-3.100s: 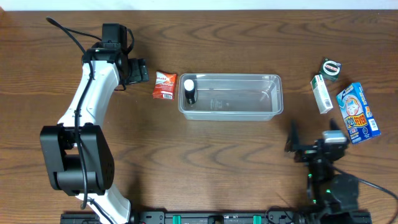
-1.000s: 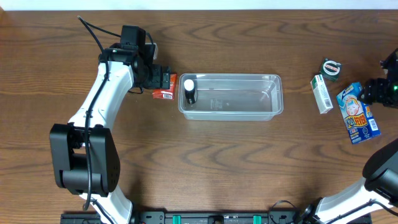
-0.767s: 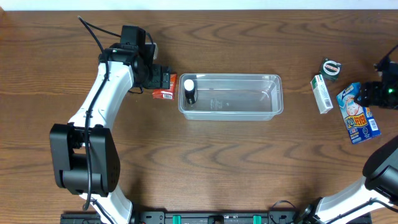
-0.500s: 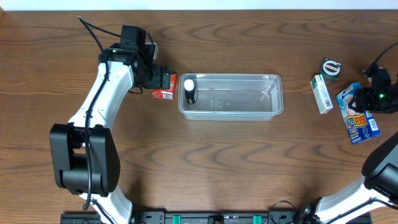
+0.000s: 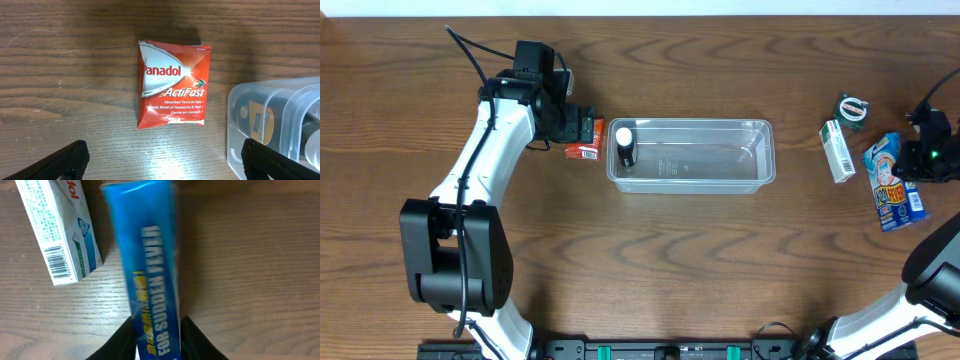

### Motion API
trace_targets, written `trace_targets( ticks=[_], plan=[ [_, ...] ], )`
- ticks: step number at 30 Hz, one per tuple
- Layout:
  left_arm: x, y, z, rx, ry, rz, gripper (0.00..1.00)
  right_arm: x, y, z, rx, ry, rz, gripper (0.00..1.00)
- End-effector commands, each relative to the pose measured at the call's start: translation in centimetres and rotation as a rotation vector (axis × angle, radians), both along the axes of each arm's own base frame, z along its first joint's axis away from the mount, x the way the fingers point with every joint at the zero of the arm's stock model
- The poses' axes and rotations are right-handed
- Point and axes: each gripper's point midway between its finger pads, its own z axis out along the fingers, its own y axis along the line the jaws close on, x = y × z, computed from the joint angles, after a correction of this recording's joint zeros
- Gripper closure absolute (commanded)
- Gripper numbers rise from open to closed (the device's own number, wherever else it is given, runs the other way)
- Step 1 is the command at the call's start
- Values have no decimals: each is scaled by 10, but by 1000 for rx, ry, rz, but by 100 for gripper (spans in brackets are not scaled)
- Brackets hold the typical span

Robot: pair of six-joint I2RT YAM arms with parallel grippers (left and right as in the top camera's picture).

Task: Pack container
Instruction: 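Carry the blue box with the right gripper over the container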

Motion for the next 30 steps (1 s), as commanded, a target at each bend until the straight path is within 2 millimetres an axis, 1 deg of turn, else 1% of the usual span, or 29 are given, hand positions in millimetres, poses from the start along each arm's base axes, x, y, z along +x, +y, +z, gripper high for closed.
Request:
trace_targets(
  ticks=[1, 6, 9, 14, 17, 21, 26, 30],
  plan=[
    [-1, 0, -5, -2, 14, -8, 2, 1, 2, -3, 4, 6, -11, 76],
    [-1, 0, -5, -2, 13, -8, 2, 2, 2, -2, 6, 4, -27, 79],
    [-1, 0, -5, -2, 13, -8, 2, 5, 0, 5, 4, -7, -60, 83],
    [-1, 0, -5, -2, 13, -8, 2, 11, 0, 24, -1, -25, -78, 82],
    [-1, 0, -5, -2, 13, -8, 2, 18, 7, 40, -5, -35, -61, 81],
    [-1, 0, -5, -3, 14, -5, 2, 30, 26, 65, -11, -49, -6, 82],
    [-1, 0, -5, -3, 14, -5, 2, 47, 69, 94, -32, -63, 113, 84],
    [-2, 0, -5, -3, 16, -5, 2, 60, 108, 120, -67, -87, 221, 87]
  ],
)
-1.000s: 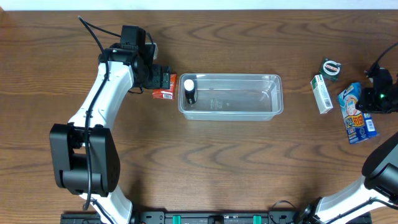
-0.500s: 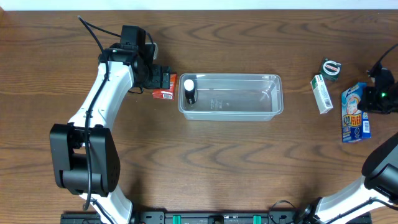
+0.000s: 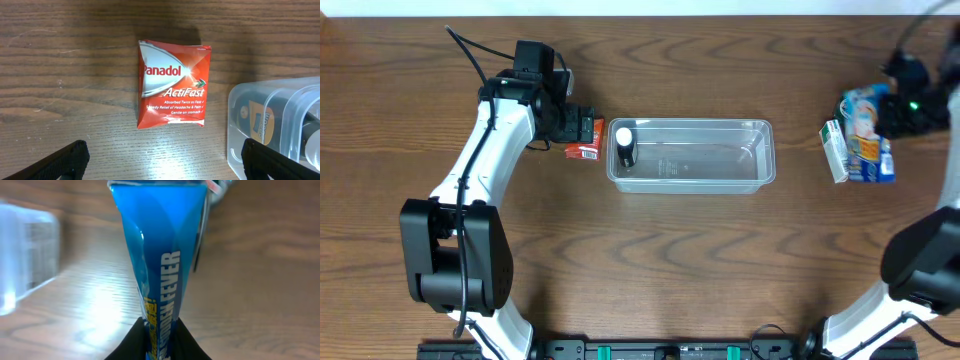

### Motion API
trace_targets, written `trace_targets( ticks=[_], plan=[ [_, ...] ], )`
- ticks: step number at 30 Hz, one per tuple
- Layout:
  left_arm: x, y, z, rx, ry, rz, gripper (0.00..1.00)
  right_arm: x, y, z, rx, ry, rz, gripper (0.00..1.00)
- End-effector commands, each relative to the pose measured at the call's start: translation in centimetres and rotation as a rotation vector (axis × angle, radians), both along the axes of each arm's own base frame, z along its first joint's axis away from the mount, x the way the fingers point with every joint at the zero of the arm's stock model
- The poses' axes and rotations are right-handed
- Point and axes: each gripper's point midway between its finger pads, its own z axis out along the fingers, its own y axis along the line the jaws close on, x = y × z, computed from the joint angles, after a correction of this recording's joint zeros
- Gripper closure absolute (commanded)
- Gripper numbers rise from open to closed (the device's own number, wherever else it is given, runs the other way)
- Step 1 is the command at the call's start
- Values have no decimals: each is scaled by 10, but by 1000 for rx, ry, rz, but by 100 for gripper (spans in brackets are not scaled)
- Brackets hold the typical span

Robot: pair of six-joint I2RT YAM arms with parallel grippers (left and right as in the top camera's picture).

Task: Pack container
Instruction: 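Carry the blue box with the right gripper over the container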

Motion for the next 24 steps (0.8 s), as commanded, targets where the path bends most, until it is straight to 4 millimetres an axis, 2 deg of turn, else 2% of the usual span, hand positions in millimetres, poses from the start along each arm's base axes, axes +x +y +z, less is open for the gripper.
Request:
trace_targets(
  ticks=[1, 8, 11, 15, 24],
  plan=[
    [-2, 0, -5, -3, 17, -5, 2, 16, 34, 31, -34, -68, 83, 87],
    [-4, 0, -6, -2, 24, -5, 2, 29, 102, 85, -51, -183, 252, 86],
    [-4, 0, -6, -2, 24, -5, 2, 28, 135, 98, -48, -211, 335, 86],
    [-4, 0, -6, -2, 24, -5, 2, 18, 181, 97, -56, -206, 515, 82],
    [-4, 0, -6, -2, 24, -5, 2, -8, 257, 90, -81, -199, 870, 85]
  ],
)
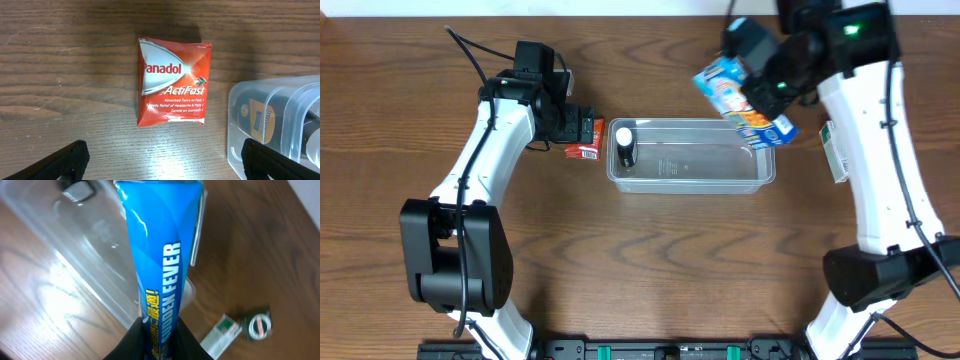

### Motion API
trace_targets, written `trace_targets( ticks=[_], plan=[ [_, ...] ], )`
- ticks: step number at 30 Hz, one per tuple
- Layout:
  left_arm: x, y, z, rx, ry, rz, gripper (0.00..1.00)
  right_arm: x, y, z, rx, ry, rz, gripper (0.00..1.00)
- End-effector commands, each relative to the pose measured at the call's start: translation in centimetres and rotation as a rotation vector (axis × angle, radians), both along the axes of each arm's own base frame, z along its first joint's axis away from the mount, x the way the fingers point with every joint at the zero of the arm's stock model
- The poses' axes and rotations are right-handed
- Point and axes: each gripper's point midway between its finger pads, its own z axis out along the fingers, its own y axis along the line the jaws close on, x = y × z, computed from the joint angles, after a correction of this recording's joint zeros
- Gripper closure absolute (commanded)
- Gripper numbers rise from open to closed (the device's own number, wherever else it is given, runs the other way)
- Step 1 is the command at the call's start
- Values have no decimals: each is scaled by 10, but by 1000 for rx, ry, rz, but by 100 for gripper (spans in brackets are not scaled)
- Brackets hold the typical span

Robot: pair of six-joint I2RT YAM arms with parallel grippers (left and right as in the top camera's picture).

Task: Pack container
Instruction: 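Carry the blue box with the right gripper over the container, then lower the blue box flat into the container and release it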

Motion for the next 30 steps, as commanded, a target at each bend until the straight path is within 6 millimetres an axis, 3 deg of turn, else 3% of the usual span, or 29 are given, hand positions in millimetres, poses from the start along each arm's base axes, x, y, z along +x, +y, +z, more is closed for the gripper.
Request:
trace_targets(
  ticks=[1, 8, 21, 30],
  plan=[
    [-2, 0, -5, -3, 18, -5, 2, -14, 23, -1, -40, -11, 177, 86],
    [-2, 0, -5, -2, 18, -5, 2, -29, 39, -36, -106, 52, 359, 90],
    [-2, 0, -5, -2, 18, -5, 2, -26, 31, -86, -174, 85, 529, 89],
    [-2, 0, -5, -2, 18, -5, 2, -31, 13, -115, -279, 133, 569, 88]
  ],
)
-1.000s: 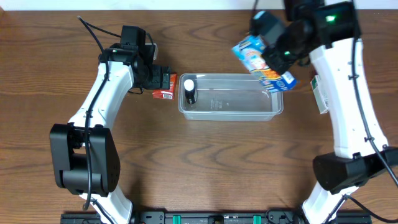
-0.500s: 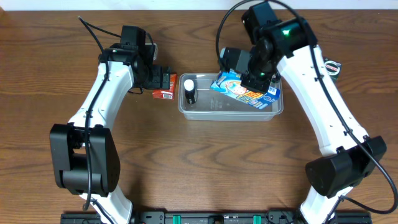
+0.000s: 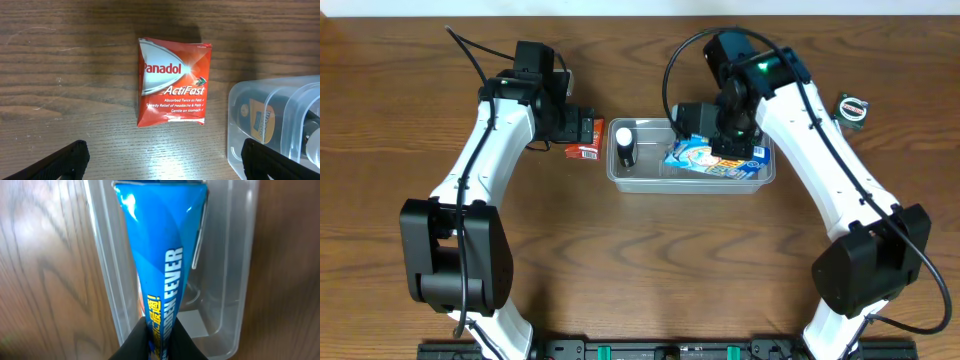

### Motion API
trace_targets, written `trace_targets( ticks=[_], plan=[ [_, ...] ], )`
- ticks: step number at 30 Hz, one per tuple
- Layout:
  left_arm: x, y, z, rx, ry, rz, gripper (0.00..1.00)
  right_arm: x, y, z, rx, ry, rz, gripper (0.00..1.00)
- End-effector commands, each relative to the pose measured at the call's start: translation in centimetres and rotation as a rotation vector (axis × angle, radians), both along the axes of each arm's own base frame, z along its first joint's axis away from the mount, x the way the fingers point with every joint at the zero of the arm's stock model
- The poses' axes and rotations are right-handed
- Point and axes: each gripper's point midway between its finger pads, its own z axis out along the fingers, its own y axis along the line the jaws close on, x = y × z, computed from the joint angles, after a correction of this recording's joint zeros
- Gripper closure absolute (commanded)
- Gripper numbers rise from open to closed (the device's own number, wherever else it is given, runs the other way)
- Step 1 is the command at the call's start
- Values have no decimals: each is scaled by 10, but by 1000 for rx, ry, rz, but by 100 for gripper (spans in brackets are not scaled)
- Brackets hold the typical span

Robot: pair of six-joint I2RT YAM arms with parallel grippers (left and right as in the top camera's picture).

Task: Pack container
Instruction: 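Lower the blue box flat into the container and release it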

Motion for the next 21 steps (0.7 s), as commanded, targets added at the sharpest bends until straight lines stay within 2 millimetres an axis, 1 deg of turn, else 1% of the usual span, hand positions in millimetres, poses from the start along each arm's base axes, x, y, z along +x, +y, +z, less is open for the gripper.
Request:
trace_targets(
  ticks=[1, 3, 10, 14, 18, 21],
  plan=[
    [-2, 0, -5, -2, 18, -5, 2, 2, -14, -2, -61, -20, 23, 88],
    [-2, 0, -5, -2, 18, -5, 2, 3, -17, -3, -79, -22, 35, 89],
    [-2, 0, -5, -2, 18, -5, 2, 0, -18, -6, -83, -10, 34, 87],
    [-2, 0, -5, -2, 18, -5, 2, -4, -19, -13, -91, 10, 36, 87],
    [-2, 0, -5, -2, 18, -5, 2, -10, -24, -25, -113, 36, 35, 87],
    [-2, 0, -5, -2, 18, -5, 2, -12, -27, -32, -129, 42, 34, 85]
  ],
)
